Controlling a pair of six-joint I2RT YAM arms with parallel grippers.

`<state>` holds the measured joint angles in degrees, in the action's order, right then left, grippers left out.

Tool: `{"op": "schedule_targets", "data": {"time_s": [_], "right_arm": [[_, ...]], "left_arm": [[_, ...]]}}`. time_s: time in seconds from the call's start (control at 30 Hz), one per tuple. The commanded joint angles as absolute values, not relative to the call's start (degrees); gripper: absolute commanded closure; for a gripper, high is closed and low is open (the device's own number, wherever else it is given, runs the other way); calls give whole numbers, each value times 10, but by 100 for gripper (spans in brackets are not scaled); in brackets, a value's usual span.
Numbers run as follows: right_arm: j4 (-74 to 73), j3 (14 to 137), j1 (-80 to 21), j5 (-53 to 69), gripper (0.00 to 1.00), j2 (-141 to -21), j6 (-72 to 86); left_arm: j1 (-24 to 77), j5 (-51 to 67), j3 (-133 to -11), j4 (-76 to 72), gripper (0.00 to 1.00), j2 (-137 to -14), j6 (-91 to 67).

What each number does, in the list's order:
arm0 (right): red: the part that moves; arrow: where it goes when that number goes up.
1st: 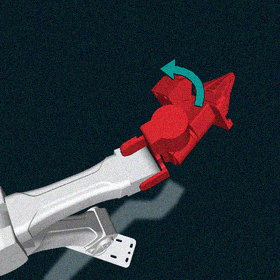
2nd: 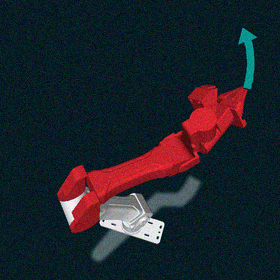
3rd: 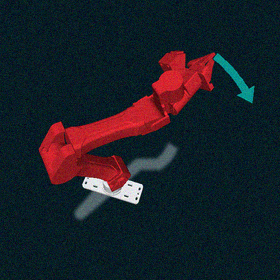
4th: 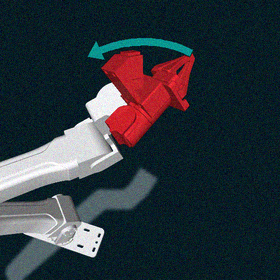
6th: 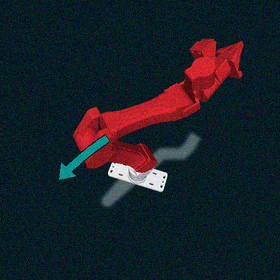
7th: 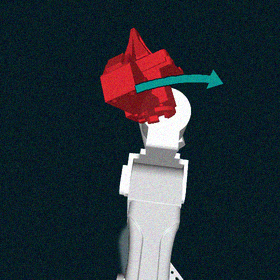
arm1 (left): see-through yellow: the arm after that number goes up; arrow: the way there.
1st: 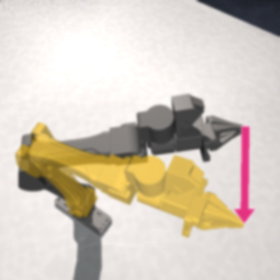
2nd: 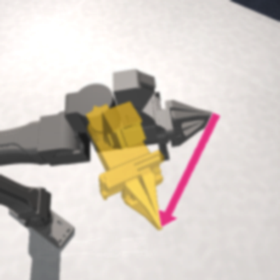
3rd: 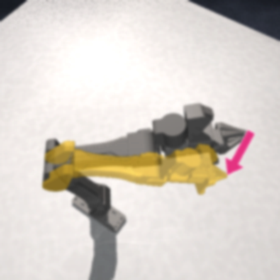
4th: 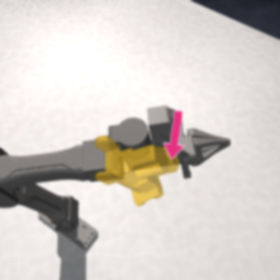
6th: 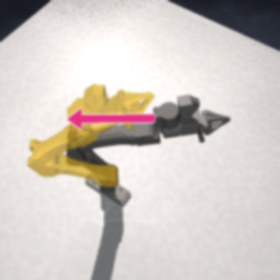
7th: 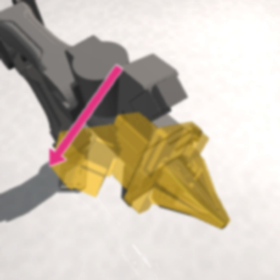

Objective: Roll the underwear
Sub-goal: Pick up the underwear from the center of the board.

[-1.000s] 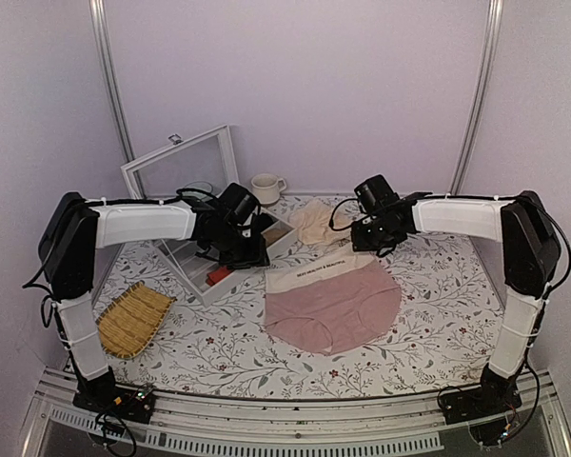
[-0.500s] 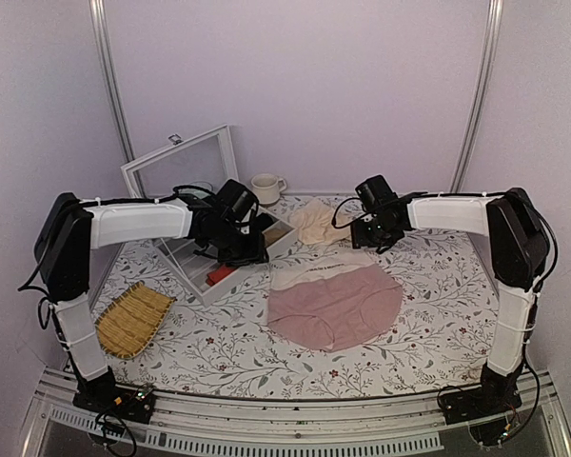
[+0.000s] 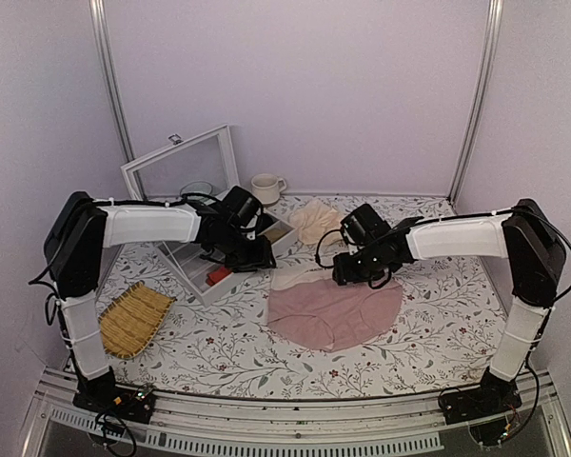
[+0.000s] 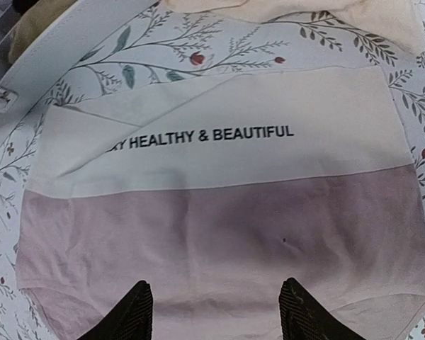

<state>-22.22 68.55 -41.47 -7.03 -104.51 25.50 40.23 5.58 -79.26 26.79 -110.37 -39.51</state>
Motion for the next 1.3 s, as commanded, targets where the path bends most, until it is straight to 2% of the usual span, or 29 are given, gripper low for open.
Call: {"op": "schedule_targets", "data": {"time_s": [0.0, 0.63, 0.73, 0.8, 1.03, 1.13, 1.27], "right_arm": [[-203, 659, -440, -69, 39, -947, 305], [-195, 630, -462, -70, 39, -902, 315], [-195, 628, -467, -68, 39, -903, 318], [-196, 627, -471, -69, 39, -904, 319], [-187, 626, -491, -67, 39, -913, 323], [-174, 627, -511, -67, 39, -922, 321], [-152, 636, -547, -73, 40, -938, 321]], "left_arm": [[400, 86, -784, 236, 49, -1121, -406], [387, 70, -816, 227, 53, -1224, -485], [385, 59, -824, 236, 57, -1231, -487], [386, 55, -825, 238, 63, -1233, -487], [386, 44, -831, 242, 68, -1241, -487], [386, 44, -827, 233, 77, -1240, -488], [384, 43, -823, 223, 100, -1241, -486]]}}
